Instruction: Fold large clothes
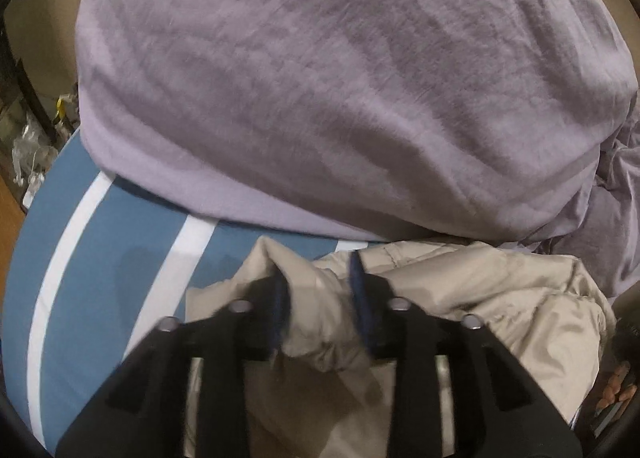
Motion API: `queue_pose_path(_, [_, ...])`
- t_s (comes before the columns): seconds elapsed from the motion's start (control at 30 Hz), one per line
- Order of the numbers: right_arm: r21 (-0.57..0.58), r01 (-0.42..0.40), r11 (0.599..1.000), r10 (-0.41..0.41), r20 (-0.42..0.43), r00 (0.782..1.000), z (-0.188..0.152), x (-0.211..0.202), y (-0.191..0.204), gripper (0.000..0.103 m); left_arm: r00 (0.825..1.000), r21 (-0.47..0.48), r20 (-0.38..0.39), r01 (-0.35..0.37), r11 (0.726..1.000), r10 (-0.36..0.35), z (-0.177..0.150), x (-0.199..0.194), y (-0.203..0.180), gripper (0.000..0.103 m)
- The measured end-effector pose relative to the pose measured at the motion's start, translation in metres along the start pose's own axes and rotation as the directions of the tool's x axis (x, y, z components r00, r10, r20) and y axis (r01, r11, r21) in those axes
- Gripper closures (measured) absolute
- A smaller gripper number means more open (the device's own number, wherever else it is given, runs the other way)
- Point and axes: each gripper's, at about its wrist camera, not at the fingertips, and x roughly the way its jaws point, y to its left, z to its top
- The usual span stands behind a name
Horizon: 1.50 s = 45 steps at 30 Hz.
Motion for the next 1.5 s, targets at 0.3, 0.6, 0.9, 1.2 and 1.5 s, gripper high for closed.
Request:
queue_pose_path(0.3, [-0.141,-0.142,0.980,0.141,-0.018,0.990,-0.005,-0.017,0.074,0.042,0.994,0.086,0.104,-0.045,0.995,0.036,0.007,-0.028,-0.023,0.030])
queue_pose_path(0.6, [-0.334,-0.242,0.911,0.178,-0.212,0.961,-0.054,0.021,0.179,0.042,0.996,0.162,0.086,0.006,0.987,-0.020,-0.016,-0.036,-0.071,0.026])
queue_pose_path(0.9, [-0.400,-0.253,0.881,0.136,-0.297,0.945,-0.088,0.039,0.212,0.042,0.999,0.196,0.041,0.026,0.980,-0.035,-0.038,-0.026,-0.092,0.026])
queue_pose_path(1.2, [-0.457,-0.209,0.865,0.049,-0.336,0.941,-0.112,0.066,0.215,0.085,0.999,0.207,0.019,0.028,0.978,-0.033,-0.044,-0.016,-0.100,0.026])
queue_pose_path(1.5, [-0.398,-0.136,0.907,0.047,-0.225,0.973,-0.076,0.070,0.225,0.100,0.996,0.239,0.056,0.049,0.970,-0.064,-0.046,-0.035,-0.107,0.026])
